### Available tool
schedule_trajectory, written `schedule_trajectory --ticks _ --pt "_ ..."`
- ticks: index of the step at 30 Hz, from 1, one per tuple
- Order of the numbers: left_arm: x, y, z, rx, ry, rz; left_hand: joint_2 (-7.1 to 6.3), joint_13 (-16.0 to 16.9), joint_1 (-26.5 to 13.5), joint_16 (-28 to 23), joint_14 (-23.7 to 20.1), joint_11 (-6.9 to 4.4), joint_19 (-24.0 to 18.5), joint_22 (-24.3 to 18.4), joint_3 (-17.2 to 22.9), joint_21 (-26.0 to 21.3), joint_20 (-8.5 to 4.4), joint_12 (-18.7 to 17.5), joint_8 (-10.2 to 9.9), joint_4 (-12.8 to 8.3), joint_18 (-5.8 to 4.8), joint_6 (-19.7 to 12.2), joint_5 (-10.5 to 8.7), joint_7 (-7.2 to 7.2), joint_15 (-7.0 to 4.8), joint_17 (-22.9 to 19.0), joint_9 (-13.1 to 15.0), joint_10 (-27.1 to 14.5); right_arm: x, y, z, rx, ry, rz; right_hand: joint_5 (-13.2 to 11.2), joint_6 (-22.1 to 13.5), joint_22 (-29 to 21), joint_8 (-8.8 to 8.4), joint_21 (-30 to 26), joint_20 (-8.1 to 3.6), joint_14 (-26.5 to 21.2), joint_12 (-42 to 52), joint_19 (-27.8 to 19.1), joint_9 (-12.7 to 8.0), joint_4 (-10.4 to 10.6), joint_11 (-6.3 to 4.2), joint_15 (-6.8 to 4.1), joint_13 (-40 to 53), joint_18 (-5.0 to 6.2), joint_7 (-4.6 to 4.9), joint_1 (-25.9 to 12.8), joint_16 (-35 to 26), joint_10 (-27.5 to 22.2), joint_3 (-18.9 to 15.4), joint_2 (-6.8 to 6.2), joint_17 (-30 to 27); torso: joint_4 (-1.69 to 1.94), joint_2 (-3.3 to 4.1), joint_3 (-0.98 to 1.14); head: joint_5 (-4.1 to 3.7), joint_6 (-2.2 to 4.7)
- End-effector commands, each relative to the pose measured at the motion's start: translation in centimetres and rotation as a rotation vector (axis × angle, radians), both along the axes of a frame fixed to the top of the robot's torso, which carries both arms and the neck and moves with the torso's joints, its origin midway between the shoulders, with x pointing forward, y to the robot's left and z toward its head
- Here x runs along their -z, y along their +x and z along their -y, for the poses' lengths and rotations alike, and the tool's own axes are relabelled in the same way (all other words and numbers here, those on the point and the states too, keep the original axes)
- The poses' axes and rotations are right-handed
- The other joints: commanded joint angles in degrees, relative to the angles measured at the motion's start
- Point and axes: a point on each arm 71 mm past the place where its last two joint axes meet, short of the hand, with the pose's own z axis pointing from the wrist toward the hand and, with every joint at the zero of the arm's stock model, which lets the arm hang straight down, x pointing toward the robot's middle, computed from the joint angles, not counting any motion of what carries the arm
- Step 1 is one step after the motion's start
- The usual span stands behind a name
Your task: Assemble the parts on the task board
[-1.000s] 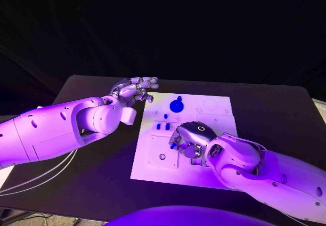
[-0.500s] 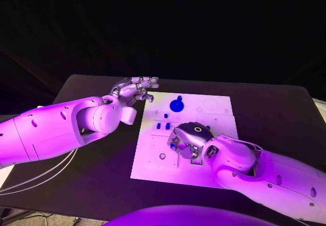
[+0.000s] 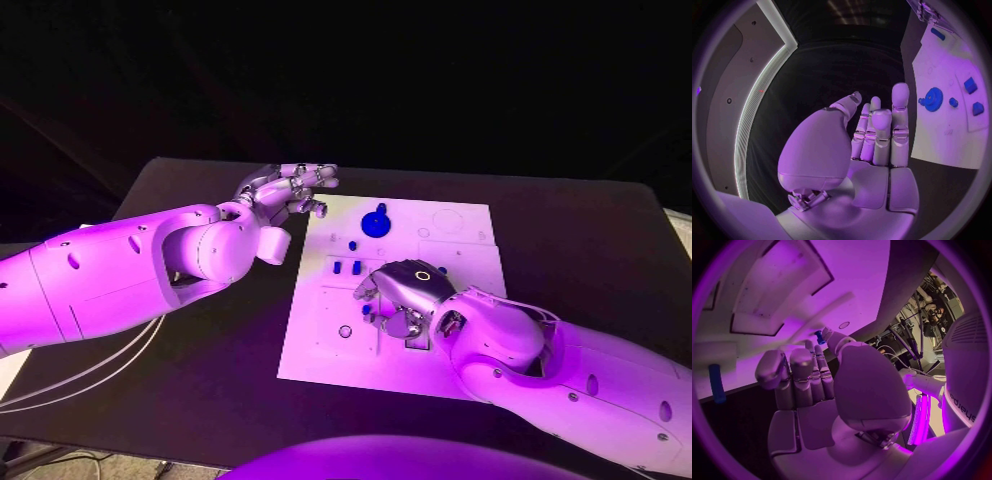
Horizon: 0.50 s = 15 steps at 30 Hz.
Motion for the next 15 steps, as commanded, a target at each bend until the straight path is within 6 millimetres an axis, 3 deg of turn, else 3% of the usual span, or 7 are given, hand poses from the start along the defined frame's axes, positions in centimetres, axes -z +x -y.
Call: schedule_trajectory --ticks 1,3,7,15 --pt "-0.1 0.0 0.2 0.022 -0.014 0.0 -0.17 0.1 0.4 -0.1 -0.2 0.08 -0.1 -0.1 -0.5 -0.2 0.38 0.3 -0.2 0.1 0.94 -0.6 0.09 0.08 0.29 -0.1 -0.1 -0.5 -0.1 0.1 0.6 0.034 0.046 0.005 0.1 -1.0 -2.1 -0.01 -1.6 0.22 -0.6 1.4 -0.9 0.1 0.8 0.04 -0.03 0.3 0.7 -0.19 0.6 -2.1 -1.1 -4.7 -0.26 -2.4 -0.02 0.01 0.1 -0.16 0.17" --pt "-0.1 0.0 0.2 0.023 -0.014 -0.001 -0.16 0.1 0.3 -0.1 -0.2 0.11 -0.2 -0.2 -0.6 -0.3 0.4 0.3 -0.2 0.2 0.94 -0.6 0.07 0.11 0.31 -0.1 -0.1 -0.6 -0.5 0.0 0.8 0.035 0.076 0.006 0.3 -0.8 -2.5 0.07 -2.0 0.2 -0.7 2.0 -0.9 0.1 1.1 0.01 -0.06 0.3 0.76 0.27 1.0 -2.6 -1.4 -6.1 -0.02 -3.0 0.04 -0.04 0.07 -0.37 0.32" --pt "0.0 0.0 0.1 0.023 -0.013 -0.002 -0.16 0.1 0.3 -0.1 -0.2 0.13 -0.1 -0.2 -0.7 -0.3 0.42 0.3 -0.2 0.2 0.94 -0.7 0.07 0.13 0.34 -0.1 -0.1 -0.7 -1.9 -0.1 1.8 0.044 0.125 0.009 1.2 -0.3 -2.6 0.16 -2.1 0.07 -0.5 3.4 -0.6 0.2 1.6 -0.2 -0.29 0.4 0.71 0.31 1.9 -2.7 -1.1 -8.5 0.37 -3.3 0.03 -0.13 -0.02 -0.55 0.58" --pt "0.0 0.1 -0.1 0.018 -0.01 -0.004 -0.15 0.1 0.3 -0.1 -0.2 0.13 -0.2 -0.2 -0.7 -0.4 0.43 0.4 -0.2 0.2 0.94 -0.7 0.07 0.13 0.35 -0.1 -0.1 -0.7 -5.1 0.4 4.8 0.092 0.148 0.026 1.6 0.7 -1.8 0.24 -1.6 -0.35 0.1 5.4 0.3 0.3 2.2 -0.78 -0.75 0.4 0.52 0.37 2.7 -2.3 0.5 -9.5 1.21 -3.2 -0.2 -0.03 0.05 -0.97 1.18"
